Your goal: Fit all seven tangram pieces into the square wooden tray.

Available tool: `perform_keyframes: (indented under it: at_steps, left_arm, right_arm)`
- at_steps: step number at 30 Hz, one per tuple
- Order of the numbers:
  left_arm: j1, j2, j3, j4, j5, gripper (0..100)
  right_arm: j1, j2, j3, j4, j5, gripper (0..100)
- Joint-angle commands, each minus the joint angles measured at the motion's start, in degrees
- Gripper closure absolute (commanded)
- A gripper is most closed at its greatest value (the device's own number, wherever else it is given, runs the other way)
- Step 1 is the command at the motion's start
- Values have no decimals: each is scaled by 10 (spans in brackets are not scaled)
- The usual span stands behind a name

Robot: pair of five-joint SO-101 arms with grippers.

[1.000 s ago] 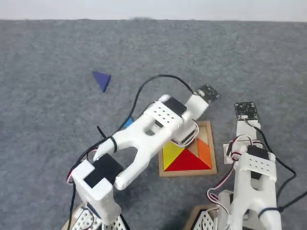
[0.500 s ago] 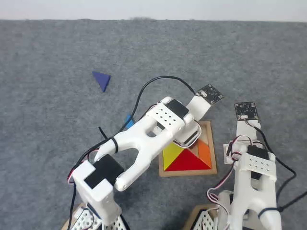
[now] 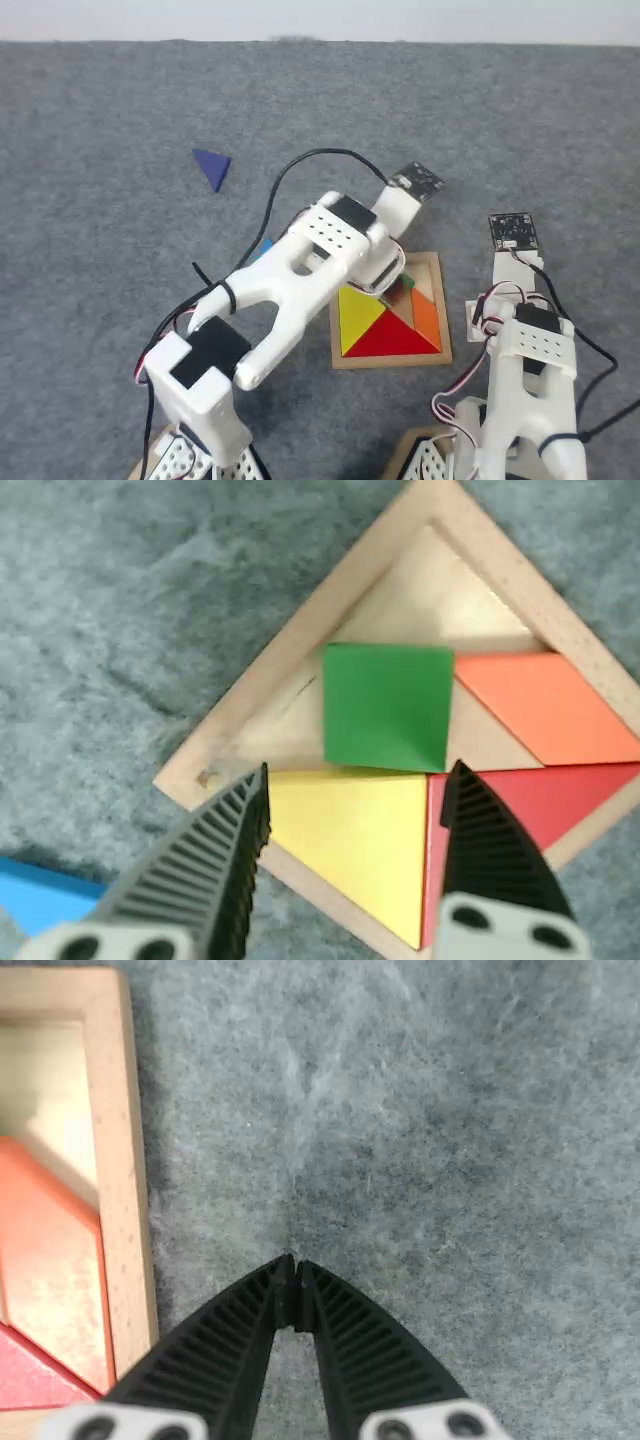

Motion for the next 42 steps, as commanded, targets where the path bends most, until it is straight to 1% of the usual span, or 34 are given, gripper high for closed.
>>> perform_keyframes:
  at_steps: [1, 5, 10, 13, 17, 24, 30, 34, 37, 42]
  left_arm:
    - [0, -8, -7, 2, -11, 736]
    - [2, -3, -31, -2, -11, 736]
    - [28, -3, -28, -28, -12, 736]
    - [32, -3, -18, -55, -27, 736]
    - [29, -2, 2, -67, -41, 736]
    - [-17, -2, 28, -80, -69, 750]
    - [-43, -3, 43, -91, -74, 750]
    - [-39, -9, 41, -88, -81, 750]
    - [-35, -10, 24, -84, -80, 750]
    - [-90, -10, -24, -54, -80, 750]
  right_arm:
    - [8, -1, -3, -14, -4, 991]
    - [8, -1, -3, -14, -4, 991]
    - [8, -1, -3, -14, -4, 991]
    - [8, -1, -3, -14, -4, 991]
    - [8, -1, -3, -14, -4, 991]
    - [8, -1, -3, -14, -4, 991]
    - [8, -1, -3, -14, -4, 991]
    - [8, -1, -3, -14, -4, 991]
    - [8, -1, -3, -14, -4, 991]
    - [8, -1, -3, -14, -4, 991]
